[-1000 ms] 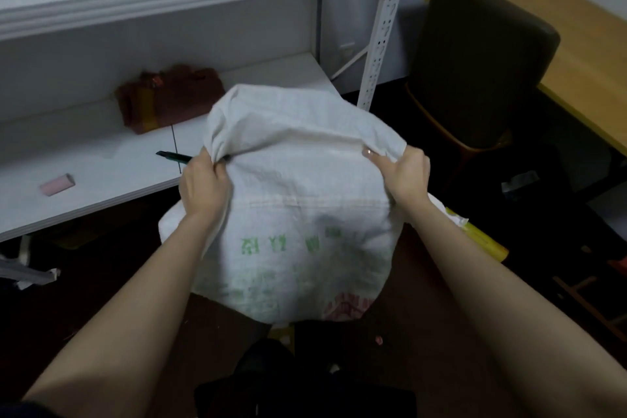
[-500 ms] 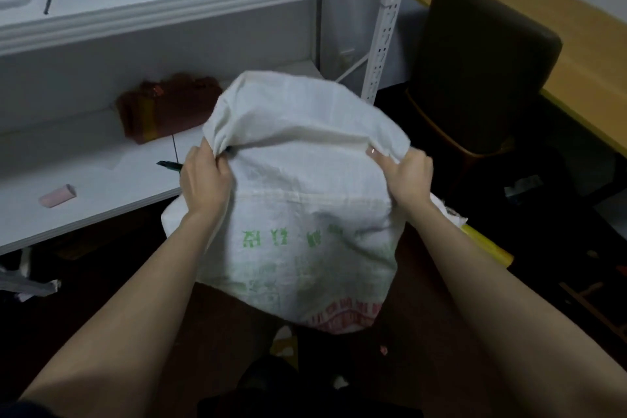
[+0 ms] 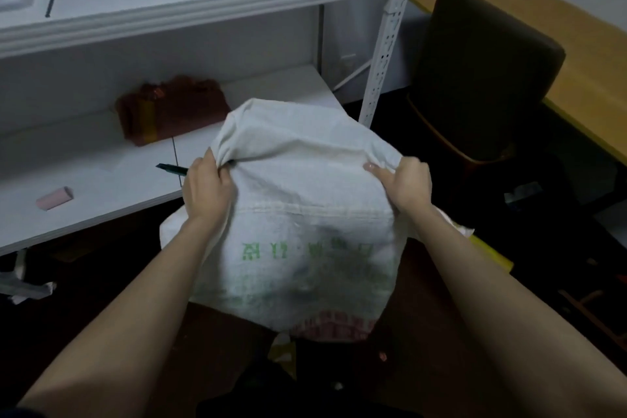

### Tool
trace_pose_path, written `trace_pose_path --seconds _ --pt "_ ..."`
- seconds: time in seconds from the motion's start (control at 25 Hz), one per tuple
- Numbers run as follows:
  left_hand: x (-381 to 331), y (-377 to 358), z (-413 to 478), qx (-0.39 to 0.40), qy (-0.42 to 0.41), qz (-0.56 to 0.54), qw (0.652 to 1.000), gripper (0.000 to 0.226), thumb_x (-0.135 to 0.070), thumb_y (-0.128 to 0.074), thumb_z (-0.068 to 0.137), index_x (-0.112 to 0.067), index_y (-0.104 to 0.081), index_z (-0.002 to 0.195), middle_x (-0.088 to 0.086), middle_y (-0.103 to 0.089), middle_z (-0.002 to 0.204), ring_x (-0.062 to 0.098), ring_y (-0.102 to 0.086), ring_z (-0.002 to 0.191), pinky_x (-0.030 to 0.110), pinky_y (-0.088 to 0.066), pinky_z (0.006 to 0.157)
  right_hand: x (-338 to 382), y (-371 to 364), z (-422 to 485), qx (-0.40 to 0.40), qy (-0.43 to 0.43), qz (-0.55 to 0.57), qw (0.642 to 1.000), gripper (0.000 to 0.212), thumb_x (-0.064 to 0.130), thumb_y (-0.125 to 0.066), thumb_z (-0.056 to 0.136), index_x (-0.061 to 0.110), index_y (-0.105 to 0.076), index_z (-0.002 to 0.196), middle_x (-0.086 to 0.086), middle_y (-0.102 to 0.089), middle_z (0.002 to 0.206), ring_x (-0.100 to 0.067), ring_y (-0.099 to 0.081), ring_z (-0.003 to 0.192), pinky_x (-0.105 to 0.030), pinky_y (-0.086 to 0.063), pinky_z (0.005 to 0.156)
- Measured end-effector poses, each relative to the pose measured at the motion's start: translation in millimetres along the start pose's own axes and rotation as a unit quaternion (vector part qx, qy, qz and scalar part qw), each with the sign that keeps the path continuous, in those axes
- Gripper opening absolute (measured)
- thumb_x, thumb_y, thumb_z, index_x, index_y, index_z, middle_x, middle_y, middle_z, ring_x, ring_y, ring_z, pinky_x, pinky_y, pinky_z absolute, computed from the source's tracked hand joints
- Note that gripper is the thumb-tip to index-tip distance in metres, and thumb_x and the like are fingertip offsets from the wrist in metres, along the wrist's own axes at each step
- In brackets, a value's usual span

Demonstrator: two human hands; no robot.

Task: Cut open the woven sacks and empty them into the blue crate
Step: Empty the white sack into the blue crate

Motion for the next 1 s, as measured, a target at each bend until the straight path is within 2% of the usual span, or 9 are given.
trace_pose_path --seconds 0.08,0.16,0.24,0.32,0.44,0.56,0.72,0.84,1.0 --pt "-6 3 10 -0.035 -0.003 -0.031 0.999 0.031 -0.004 -0.041 0.088 0.001 -0.054 0.116 0.026 -0.061 0.104 0.041 -0.055 0.098 0.044 -0.041 0.082 13 15 9 -0.051 0.025 0.042 0.998 0.059 0.052 -0.073 0.074 0.007 -0.04 0.054 -0.004 -0.044 0.056 -0.022 -0.047 0.06 -0.032 -0.029 0.051" --pt "-16 7 21 -0.051 -0.017 -0.055 0.997 0.033 -0.002 -0.04 0.087 0.002 -0.053 0.117 0.026 -0.061 0.104 0.041 -0.054 0.098 0.042 -0.039 0.082 23 28 15 -0.107 0.06 0.086 0.989 0.057 0.05 -0.073 0.074 -0.003 -0.056 0.063 -0.01 -0.056 0.061 -0.022 -0.053 0.06 -0.033 -0.033 0.052" --pt "-11 -2 18 -0.031 -0.009 -0.049 0.998 0.033 -0.002 -0.041 0.087 0.003 -0.052 0.118 0.028 -0.06 0.104 0.042 -0.054 0.098 0.043 -0.04 0.082 11 19 9 -0.104 0.044 0.076 0.991 0.056 0.05 -0.072 0.076 -0.005 -0.061 0.071 -0.009 -0.058 0.065 -0.022 -0.056 0.063 -0.03 -0.034 0.054" --pt "2 -15 2 0.003 0.01 -0.027 1.0 0.031 -0.004 -0.041 0.089 0.003 -0.05 0.118 0.029 -0.059 0.104 0.043 -0.054 0.098 0.044 -0.042 0.079 -6 1 -3 -0.04 0.0 0.03 0.999 0.057 0.052 -0.071 0.075 0.001 -0.051 0.062 -0.006 -0.05 0.06 -0.022 -0.051 0.061 -0.03 -0.032 0.053" --pt "11 -25 -13 0.021 0.026 -0.025 0.999 0.028 -0.007 -0.041 0.091 0.002 -0.051 0.116 0.028 -0.06 0.101 0.044 -0.055 0.094 0.04 -0.04 0.072 -13 0 -1 -0.024 -0.007 -0.004 1.0 0.063 0.05 -0.073 0.075 0.011 -0.029 0.053 0.0 -0.033 0.052 -0.016 -0.035 0.049 -0.03 -0.023 0.045" --pt "13 -40 -15 0.075 0.019 -0.062 0.995 0.028 -0.01 -0.045 0.091 0.001 -0.054 0.115 0.029 -0.062 0.102 0.046 -0.056 0.095 0.042 -0.043 0.073 -24 7 8 0.001 -0.004 0.027 1.0 0.062 0.048 -0.075 0.074 0.011 -0.028 0.055 -0.003 -0.035 0.053 -0.017 -0.035 0.049 -0.029 -0.026 0.046" --pt "21 -74 -40 0.223 0.029 -0.036 0.974 0.034 -0.013 -0.049 0.09 -0.002 -0.054 0.122 0.028 -0.059 0.118 0.047 -0.053 0.109 0.04 -0.044 0.086 -71 -10 -1 0.079 -0.09 -0.015 0.993 0.061 0.055 -0.07 0.074 -0.003 -0.056 0.08 -0.012 -0.06 0.079 -0.026 -0.056 0.07 -0.036 -0.045 0.059" --pt "4 -99 -84 0.335 0.008 -0.06 0.94 0.043 -0.015 -0.048 0.092 -0.005 -0.043 0.133 0.023 -0.053 0.13 0.042 -0.049 0.118 0.036 -0.041 0.092 -129 -21 -22 0.151 -0.175 -0.118 0.966 0.058 0.056 -0.06 0.083 -0.001 -0.056 0.093 -0.015 -0.059 0.094 -0.028 -0.051 0.079 -0.033 -0.04 0.068" --pt "-38 -121 -128 0.405 -0.046 -0.111 0.907 0.048 -0.016 -0.048 0.094 -0.006 -0.029 0.137 0.023 -0.055 0.124 0.04 -0.053 0.11 0.032 -0.041 0.081 -181 -14 -41 0.18 -0.24 -0.158 0.941 0.07 0.058 -0.047 0.09 -0.005 -0.057 0.12 -0.023 -0.056 0.125 -0.037 -0.055 0.11 -0.034 -0.038 0.077"
Point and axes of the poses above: each hand's wrist, its own z-axis towards the middle knuckle, its own y-axis out of the back of the hand, x = y × z, the point moved 7 cm from there along z, towards the middle knuckle
